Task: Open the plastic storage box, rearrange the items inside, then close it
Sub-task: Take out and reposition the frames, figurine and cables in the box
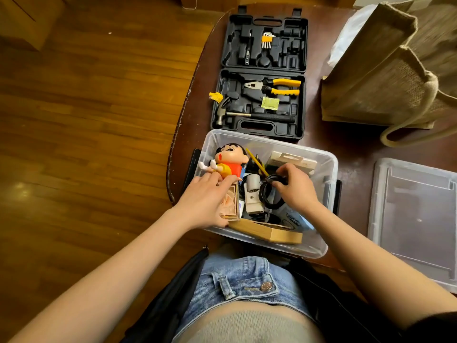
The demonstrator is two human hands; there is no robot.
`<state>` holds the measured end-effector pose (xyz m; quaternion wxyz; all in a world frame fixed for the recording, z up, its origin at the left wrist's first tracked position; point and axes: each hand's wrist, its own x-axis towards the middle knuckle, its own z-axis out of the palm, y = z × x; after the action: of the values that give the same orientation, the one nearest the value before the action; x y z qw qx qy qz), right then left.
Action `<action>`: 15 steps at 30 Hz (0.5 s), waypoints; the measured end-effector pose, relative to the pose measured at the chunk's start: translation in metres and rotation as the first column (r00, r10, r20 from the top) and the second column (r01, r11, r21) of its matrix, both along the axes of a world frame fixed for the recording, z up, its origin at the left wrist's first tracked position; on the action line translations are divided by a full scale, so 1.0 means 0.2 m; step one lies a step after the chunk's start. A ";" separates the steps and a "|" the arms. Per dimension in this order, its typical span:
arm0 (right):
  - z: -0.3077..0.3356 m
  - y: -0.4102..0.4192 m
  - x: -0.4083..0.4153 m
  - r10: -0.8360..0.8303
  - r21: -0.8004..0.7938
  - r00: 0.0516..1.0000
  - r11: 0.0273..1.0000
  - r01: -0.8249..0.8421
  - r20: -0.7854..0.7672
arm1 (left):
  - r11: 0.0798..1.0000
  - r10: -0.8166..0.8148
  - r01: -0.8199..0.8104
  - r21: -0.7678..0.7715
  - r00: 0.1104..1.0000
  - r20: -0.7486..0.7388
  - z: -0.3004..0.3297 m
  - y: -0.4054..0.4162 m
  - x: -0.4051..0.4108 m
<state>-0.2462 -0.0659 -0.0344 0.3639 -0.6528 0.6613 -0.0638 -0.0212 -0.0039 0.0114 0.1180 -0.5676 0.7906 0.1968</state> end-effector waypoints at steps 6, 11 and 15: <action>0.09 0.04 0.03 0.104 -0.170 0.994 0.980 -0.107 -0.023 | 0.999 0.038 -0.036 0.016 0.988 -0.152 0.02 -0.03 0.05; 0.11 0.07 0.06 0.423 -0.147 0.906 0.899 -0.413 0.037 | 0.965 0.261 -0.238 0.107 0.898 -0.353 0.10 -0.08 0.10; 0.06 0.03 0.13 0.768 -0.162 0.635 0.619 -0.769 -0.078 | 0.943 0.327 -0.257 0.213 0.839 -0.436 0.13 -0.12 0.15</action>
<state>-0.2202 -0.0601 -0.0216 0.2952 -0.9027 0.3106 0.0387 0.0090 -0.0271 0.0368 -0.0650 -0.6075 0.6832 0.3999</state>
